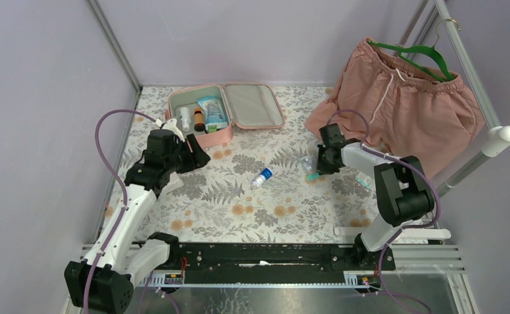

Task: Organize the medicine kit
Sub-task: Adjust the medical item at the center of the board.

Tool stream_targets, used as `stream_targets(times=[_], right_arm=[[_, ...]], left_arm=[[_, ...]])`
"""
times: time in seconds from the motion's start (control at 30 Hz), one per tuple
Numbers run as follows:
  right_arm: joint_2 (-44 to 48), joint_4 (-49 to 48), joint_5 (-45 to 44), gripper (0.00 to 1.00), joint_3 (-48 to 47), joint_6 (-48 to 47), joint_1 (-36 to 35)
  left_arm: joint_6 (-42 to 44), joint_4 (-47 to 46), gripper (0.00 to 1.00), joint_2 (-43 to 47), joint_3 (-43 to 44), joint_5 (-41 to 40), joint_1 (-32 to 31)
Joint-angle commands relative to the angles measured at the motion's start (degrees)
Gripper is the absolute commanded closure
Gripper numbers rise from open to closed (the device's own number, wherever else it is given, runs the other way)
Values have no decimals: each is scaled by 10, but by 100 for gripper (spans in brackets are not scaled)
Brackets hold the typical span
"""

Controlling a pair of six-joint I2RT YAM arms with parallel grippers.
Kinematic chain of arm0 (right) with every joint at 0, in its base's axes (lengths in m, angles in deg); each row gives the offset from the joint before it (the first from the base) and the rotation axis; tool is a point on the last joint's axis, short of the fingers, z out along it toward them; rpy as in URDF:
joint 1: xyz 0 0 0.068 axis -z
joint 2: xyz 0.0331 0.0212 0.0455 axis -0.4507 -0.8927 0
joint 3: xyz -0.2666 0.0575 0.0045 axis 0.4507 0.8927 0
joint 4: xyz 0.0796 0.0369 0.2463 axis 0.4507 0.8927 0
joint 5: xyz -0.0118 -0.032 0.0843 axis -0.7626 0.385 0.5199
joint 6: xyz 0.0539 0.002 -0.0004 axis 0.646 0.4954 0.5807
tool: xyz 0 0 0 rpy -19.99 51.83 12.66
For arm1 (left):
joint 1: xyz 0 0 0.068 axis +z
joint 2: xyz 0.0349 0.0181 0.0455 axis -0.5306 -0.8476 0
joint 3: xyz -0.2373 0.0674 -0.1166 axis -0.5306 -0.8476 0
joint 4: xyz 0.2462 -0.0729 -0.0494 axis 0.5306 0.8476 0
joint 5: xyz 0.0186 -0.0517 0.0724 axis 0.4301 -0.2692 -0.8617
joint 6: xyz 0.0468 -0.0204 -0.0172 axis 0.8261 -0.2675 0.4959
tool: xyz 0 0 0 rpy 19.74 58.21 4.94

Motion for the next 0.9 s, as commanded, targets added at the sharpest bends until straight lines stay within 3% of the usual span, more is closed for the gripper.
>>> stream_targets(times=[0.0,0.1,0.2,0.43,0.7,0.87], right_arm=[[14,21,32,100,37,41,-71],[41,18,36,100,46,71,-132],[92,12,63,100,51,80,-146],[262,65,-66,100,40,74,-135],[409,104,-45,93,69,90,-83],[508,96,-4,90,63,91,-81]], left_arm=[[-15,-7,35,8,-12,17,-5],[-25,-16,35,6,-15,17,-16],[-34,-24,35,-4,-8,1,-46],[-57,-67,35,-79,45,-96,-217],[33,-146,31,-272,145,-123,-392],[84,-176,30,-397,214,-133,-440]])
